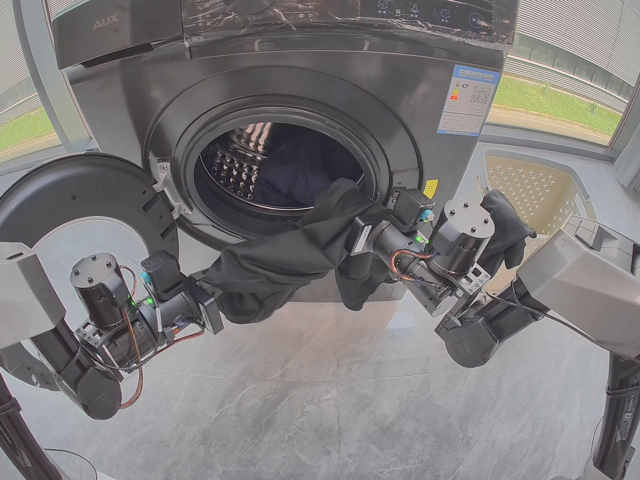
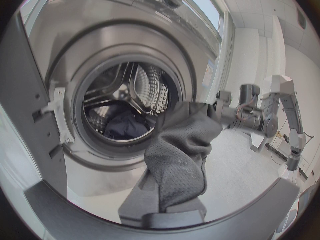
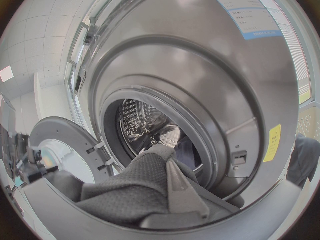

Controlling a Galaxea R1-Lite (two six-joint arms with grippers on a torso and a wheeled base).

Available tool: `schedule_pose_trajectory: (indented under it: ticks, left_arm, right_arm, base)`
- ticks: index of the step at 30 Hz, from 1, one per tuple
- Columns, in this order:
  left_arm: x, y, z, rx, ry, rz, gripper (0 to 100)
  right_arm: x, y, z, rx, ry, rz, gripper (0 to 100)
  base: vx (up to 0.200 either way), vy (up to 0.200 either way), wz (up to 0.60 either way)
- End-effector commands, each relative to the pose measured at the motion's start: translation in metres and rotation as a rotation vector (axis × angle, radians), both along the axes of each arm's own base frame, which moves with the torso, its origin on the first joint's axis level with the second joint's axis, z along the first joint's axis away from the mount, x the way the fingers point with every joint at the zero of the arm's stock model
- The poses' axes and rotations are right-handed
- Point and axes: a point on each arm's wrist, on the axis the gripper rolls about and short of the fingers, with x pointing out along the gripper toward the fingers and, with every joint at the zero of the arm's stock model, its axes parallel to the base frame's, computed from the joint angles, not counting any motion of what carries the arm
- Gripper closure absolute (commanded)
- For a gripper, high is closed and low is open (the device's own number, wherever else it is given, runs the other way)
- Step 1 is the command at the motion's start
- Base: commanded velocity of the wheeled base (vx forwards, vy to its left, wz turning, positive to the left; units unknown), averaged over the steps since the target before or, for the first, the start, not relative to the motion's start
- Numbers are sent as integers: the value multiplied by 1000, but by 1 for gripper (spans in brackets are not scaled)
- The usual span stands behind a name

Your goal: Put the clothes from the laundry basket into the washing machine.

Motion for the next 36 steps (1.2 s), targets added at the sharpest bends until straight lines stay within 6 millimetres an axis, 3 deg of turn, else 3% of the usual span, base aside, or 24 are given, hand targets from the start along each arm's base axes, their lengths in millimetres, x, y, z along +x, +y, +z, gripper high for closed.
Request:
schedule_pose_trajectory:
  ticks: [1,3,4,7,14,21,24,36]
  left_arm:
    - [4,-1,-22,30,72,-2,100]
    - [4,-1,-20,26,64,-2,100]
    - [4,-1,-19,24,64,-5,0]
    - [0,-1,-25,36,93,-12,0]
    - [-18,-2,-60,149,204,-106,0]
    - [-38,2,-77,208,279,-199,0]
    - [-36,0,-80,229,266,-211,0]
    - [4,-28,-45,108,81,-213,0]
  right_arm:
    - [-5,0,10,15,-18,8,100]
    - [-5,0,10,15,-18,8,100]
    - [-5,0,10,14,-19,8,100]
    - [-6,1,12,16,-23,9,100]
    - [-10,3,15,20,-27,20,100]
    - [-9,4,14,16,-25,19,100]
    - [-10,5,14,18,-25,23,100]
    - [-27,28,2,-9,1,89,100]
  base:
    - [0,0,0]
    - [0,0,0]
    - [0,0,0]
    - [0,0,0]
    - [0,0,0]
    - [0,0,0]
    - [0,0,0]
    - [0,0,0]
